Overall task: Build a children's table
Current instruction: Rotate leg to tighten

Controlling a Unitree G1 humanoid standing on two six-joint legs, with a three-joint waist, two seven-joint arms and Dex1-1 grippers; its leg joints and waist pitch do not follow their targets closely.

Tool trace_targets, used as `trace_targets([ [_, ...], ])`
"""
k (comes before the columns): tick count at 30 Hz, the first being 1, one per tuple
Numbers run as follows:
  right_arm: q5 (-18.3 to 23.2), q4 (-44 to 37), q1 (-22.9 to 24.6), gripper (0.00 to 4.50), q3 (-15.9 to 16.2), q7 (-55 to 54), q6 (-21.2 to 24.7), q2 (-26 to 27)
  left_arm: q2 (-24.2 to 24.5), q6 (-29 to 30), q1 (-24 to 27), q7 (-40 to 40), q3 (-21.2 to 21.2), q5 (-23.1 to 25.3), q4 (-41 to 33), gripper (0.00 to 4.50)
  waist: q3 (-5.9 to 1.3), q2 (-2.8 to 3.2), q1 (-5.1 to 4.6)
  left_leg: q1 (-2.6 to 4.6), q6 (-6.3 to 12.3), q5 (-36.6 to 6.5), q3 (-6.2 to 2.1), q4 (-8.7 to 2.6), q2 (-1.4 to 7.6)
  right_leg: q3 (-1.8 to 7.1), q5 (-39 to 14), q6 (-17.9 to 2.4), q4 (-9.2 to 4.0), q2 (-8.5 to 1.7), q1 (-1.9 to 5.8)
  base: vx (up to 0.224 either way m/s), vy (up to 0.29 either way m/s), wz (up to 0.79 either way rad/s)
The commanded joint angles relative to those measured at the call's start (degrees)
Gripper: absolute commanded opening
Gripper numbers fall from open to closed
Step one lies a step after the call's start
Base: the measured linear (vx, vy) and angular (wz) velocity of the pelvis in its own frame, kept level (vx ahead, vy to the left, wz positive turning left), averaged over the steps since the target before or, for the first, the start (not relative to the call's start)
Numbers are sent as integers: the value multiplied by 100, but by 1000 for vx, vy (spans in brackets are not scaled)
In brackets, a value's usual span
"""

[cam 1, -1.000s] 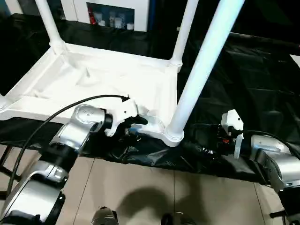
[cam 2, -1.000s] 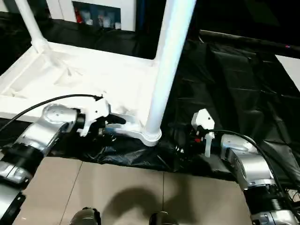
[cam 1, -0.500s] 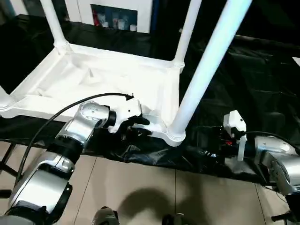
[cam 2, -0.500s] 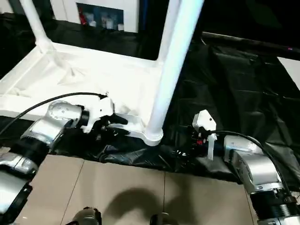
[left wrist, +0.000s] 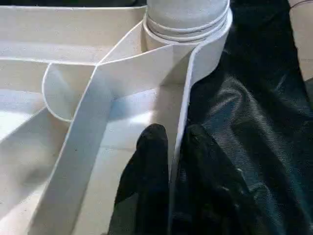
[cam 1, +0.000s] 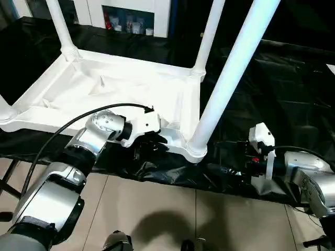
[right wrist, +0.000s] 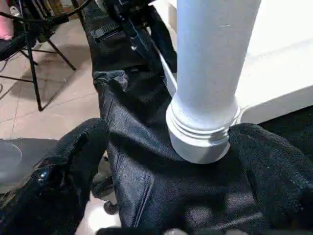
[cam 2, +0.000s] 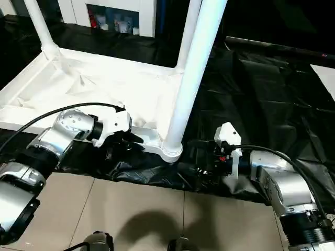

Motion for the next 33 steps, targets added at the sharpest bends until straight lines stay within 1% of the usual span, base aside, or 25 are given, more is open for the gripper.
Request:
trace_targets([
  [1,-66,-125,62,450,41,-14,39,-69,-59,242,42,-239,-84,14,140,29,-508,-8,20,95,87,-1413,-2,-370,-94,100,-1431,-1140,-519,-229,314,0,0,0],
  [2,-81,-112,47,450,56,-26,35,-58,-56,259,29,-281,-92,31,151,24,-513,-11,19,86,92,-1372,-2,-365,-95,100,-1341,-1160,-507,-228,322,0,0,0],
  [5,-269,27,-84,450,170,-162,-48,25,-29,490,26,-486,-148,59,132,5,-531,7,-1,77,163,-1124,8,-350,-107,95,-712,-1345,-446,-204,340,0,0,0],
  [6,-303,50,-101,450,188,-181,-72,36,-28,511,28,-490,-150,60,127,2,-531,7,-1,77,163,-1124,8,-350,-107,95,-712,-1345,-446,-204,340,0,0,0],
  [7,-402,115,-141,450,231,-244,-147,63,-29,546,32,-473,-146,63,121,2,-536,3,-9,82,192,-1099,16,-343,-105,96,-574,-1407,-433,-208,344,0,0,0],
  [8,-402,115,-141,450,231,-244,-147,63,-29,546,32,-473,-146,63,121,2,-535,5,-16,81,201,-1100,18,-342,-110,96,-564,-1421,-434,-205,348,0,0,0],
  [9,-682,332,-270,450,342,-485,-313,154,-69,626,35,-342,-80,47,119,2,-529,11,-15,86,212,-1135,21,-344,-105,99,-589,-1432,-441,-208,345,0,0,0],
  [10,-804,440,-341,450,400,-591,-374,203,-95,682,35,-241,-37,38,117,2,-514,14,-44,83,167,-1186,21,-353,-110,89,-717,-1426,-456,-204,329,0,0,0],
  [11,-886,513,-396,450,445,-669,-412,250,-113,717,43,-194,-7,33,103,2,-499,6,-49,103,129,-1315,30,-355,-113,96,-962,-1382,-489,-206,318,0,0,0],
  [12,-952,571,-445,450,484,-732,-442,293,-128,748,52,-161,18,29,85,2,-496,11,-46,109,116,-1352,28,-357,-108,101,-1053,-1365,-492,-216,316,0,0,0],
  [13,-987,616,-480,450,502,-770,-485,329,-134,753,63,-161,23,30,68,2,-491,0,-48,109,100,-1415,24,-367,-104,103,-1231,-1308,-516,-223,319,0,0,0],
  [14,-1009,646,-503,450,512,-792,-514,352,-138,756,70,-162,26,31,56,2,-491,6,-47,109,94,-1432,17,-367,-98,105,-1266,-1291,-509,-227,316,0,0,0],
  [15,-1000,740,-581,450,485,-860,-577,452,-170,801,115,-129,83,-21,-14,2,-489,-6,-54,101,92,-1434,16,-373,-97,105,-1302,-1259,-513,-228,318,0,0,0],
  [16,-1001,871,-689,422,447,-976,-683,591,-204,855,192,-75,124,-57,-133,0,-494,-2,-61,99,96,-1418,12,-370,-96,105,-1300,-1253,-508,-234,317,0,0,0],
  [17,-990,925,-733,422,440,-997,-727,647,-217,903,242,-64,138,-76,-210,0,-496,-7,-61,102,100,-1401,14,-371,-95,104,-1288,-1255,-509,-232,312,0,0,0],
  [18,-986,939,-745,422,440,-997,-740,661,-220,923,260,-64,139,-80,-238,0,-495,1,-69,97,104,-1389,11,-372,-90,104,-1244,-1270,-499,-230,312,0,0,0],
  [19,-984,946,-750,403,440,-998,-746,668,-221,932,268,-64,140,-82,-252,0,-494,-18,-76,101,119,-1380,19,-371,-92,104,-1219,-1272,-502,-218,308,0,0,0],
  [20,-966,969,-782,390,447,-971,-761,707,-224,976,341,-59,136,-90,-339,0,-494,-8,-69,98,148,-1321,18,-372,-92,106,-1128,-1278,-490,-216,315,0,0,0],
  [21,-953,979,-797,390,457,-935,-755,719,-225,983,372,-45,134,-88,-366,0,-493,-22,-78,91,173,-1285,21,-373,-93,105,-1048,-1285,-484,-208,318,0,0,0],
  [22,-943,987,-807,377,463,-907,-750,725,-227,988,390,-34,132,-87,-383,0,-492,-35,-75,87,186,-1267,23,-370,-96,105,-1026,-1283,-483,-209,322,0,0,0],
  [24,-980,1054,-837,361,472,-909,-814,749,-222,998,409,-26,130,-83,-393,0,-492,-18,-74,88,210,-1237,26,-371,-100,106,-1006,-1277,-485,-208,318,0,0,0],
  [27,-1057,1254,-906,337,472,-939,-963,813,-210,1045,433,-17,151,-54,-427,0,-479,-31,-94,83,183,-1340,26,-377,-103,104,-1239,-1230,-510,-219,308,0,0,0],
  [30,-1077,1422,-956,310,455,-971,-1068,860,-195,1092,459,15,170,-32,-479,0,-470,-26,-112,84,146,-1417,19,-387,-102,105,-1491,-1154,-535,-221,298,0,0,0],
  [31,-1076,1465,-968,293,447,-989,-1094,881,-189,1107,468,21,173,-30,-499,0,-475,-22,-114,88,142,-1423,19,-386,-97,109,-1501,-1138,-534,-228,292,0,0,0],
  [33,-1075,1505,-981,289,434,-1013,-1121,906,-182,1137,486,25,177,-26,-539,0,-475,-18,-116,88,154,-1400,18,-390,-93,109,-1430,-1150,-526,-221,290,0,0,0],
])
